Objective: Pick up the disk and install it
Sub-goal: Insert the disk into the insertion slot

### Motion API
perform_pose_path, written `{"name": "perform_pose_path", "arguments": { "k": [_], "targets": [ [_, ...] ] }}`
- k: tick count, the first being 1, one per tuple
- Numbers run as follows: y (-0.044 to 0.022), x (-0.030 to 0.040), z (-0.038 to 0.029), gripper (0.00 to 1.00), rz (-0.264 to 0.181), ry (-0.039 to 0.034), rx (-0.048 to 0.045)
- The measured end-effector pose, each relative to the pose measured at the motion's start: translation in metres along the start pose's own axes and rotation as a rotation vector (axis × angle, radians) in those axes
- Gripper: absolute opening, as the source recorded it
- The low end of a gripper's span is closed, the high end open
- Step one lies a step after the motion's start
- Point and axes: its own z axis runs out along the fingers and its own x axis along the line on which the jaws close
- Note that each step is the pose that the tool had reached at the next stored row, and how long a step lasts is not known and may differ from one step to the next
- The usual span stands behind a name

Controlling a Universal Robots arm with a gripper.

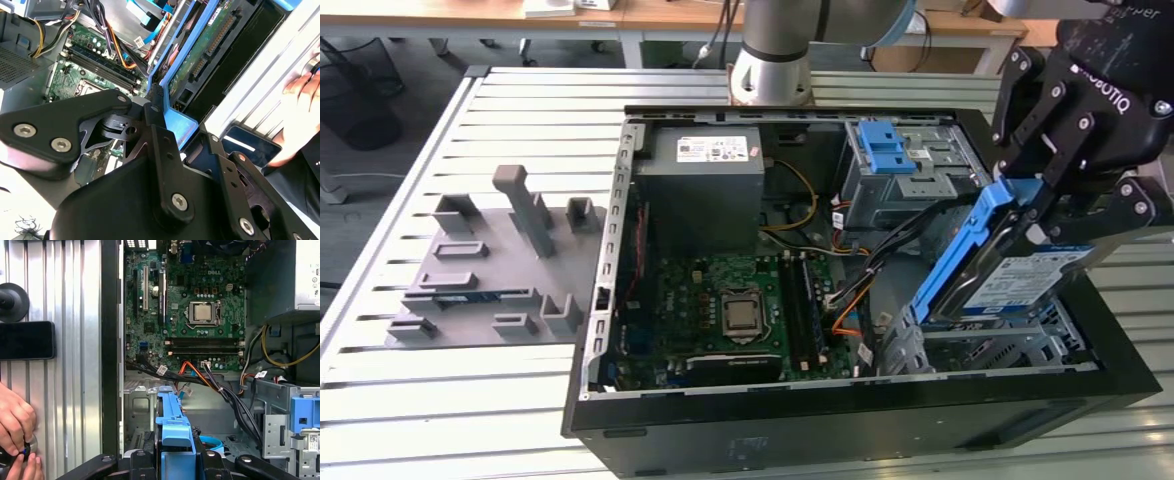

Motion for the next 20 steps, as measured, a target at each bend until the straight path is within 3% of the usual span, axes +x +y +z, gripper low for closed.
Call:
{"name": "perform_pose_path", "arguments": {
  "k": [20],
  "targets": [
    [-0.0002,0.0016,0.0056,0.36,0.0,0.0,0.0]
  ]
}}
